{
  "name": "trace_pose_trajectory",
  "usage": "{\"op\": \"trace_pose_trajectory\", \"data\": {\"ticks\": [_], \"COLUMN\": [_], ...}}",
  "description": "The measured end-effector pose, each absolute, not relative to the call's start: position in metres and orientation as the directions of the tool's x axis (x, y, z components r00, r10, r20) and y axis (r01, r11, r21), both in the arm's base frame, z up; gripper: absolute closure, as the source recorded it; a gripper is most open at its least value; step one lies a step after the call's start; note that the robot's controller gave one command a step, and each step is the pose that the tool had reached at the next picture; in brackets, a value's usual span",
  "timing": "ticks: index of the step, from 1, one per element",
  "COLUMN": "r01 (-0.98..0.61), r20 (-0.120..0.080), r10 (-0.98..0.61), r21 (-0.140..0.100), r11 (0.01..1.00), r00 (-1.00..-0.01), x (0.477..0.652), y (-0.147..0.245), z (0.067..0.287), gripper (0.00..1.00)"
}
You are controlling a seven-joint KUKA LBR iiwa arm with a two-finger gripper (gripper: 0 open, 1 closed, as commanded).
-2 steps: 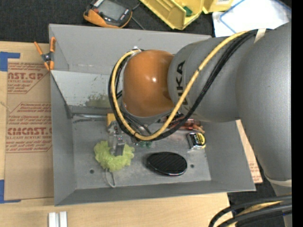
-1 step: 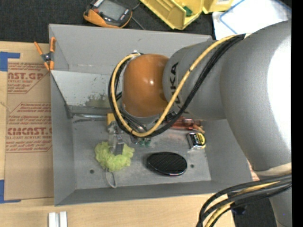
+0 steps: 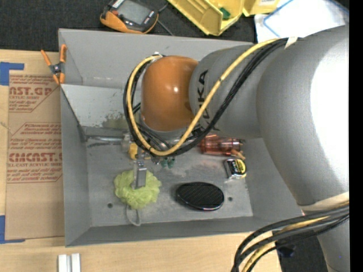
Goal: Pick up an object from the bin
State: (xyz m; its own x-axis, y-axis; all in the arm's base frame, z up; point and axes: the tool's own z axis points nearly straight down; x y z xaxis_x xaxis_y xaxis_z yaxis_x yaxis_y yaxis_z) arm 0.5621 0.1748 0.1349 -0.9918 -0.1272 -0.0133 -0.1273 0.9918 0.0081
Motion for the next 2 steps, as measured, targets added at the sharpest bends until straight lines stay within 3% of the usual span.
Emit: {"op": "trace_pose_trajectory", "data": {"ticks": [2], "r01": [-0.165], "r20": [-0.018], "r10": [-0.164], "r21": [0.008], "r11": [0.986], "r00": [-0.986], "x": [0.5606], "y": [0.1744], "z": [0.1305], "gripper": [0.0]}}
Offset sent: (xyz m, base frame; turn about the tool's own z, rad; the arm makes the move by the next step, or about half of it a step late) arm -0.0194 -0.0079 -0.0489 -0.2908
